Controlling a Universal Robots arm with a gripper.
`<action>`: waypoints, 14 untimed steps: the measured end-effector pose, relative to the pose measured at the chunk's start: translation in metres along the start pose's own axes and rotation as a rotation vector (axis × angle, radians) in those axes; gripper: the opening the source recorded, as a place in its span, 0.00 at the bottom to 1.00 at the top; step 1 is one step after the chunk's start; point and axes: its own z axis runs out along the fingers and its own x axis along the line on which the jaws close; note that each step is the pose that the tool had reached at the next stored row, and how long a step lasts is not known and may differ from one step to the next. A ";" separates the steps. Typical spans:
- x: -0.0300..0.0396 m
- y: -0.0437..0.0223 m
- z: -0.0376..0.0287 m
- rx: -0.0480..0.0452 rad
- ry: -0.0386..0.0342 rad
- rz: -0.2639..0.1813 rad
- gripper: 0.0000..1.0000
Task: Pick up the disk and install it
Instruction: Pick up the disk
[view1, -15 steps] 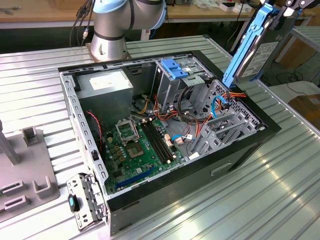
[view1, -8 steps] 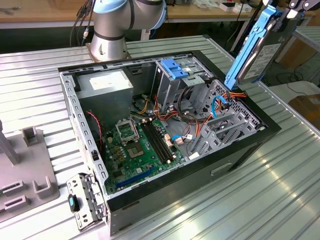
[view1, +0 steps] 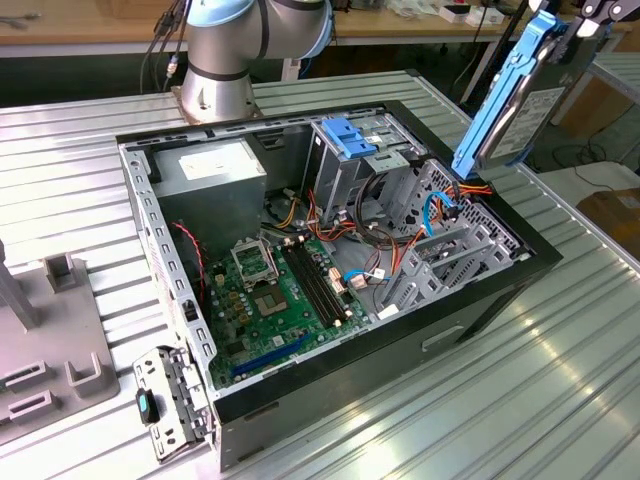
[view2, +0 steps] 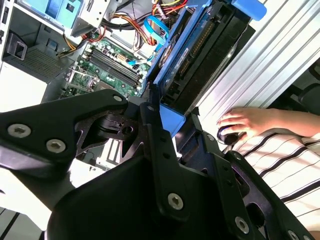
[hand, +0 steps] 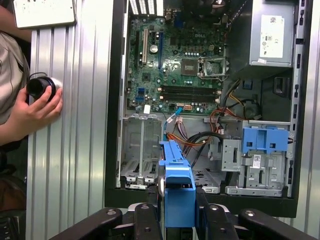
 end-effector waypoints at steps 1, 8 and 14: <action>0.0000 -0.0011 0.0000 0.0000 0.0001 0.000 0.36; 0.0001 -0.0028 0.0000 0.0000 0.0003 0.000 0.36; 0.0001 -0.0029 0.0000 0.0000 0.0003 0.000 0.36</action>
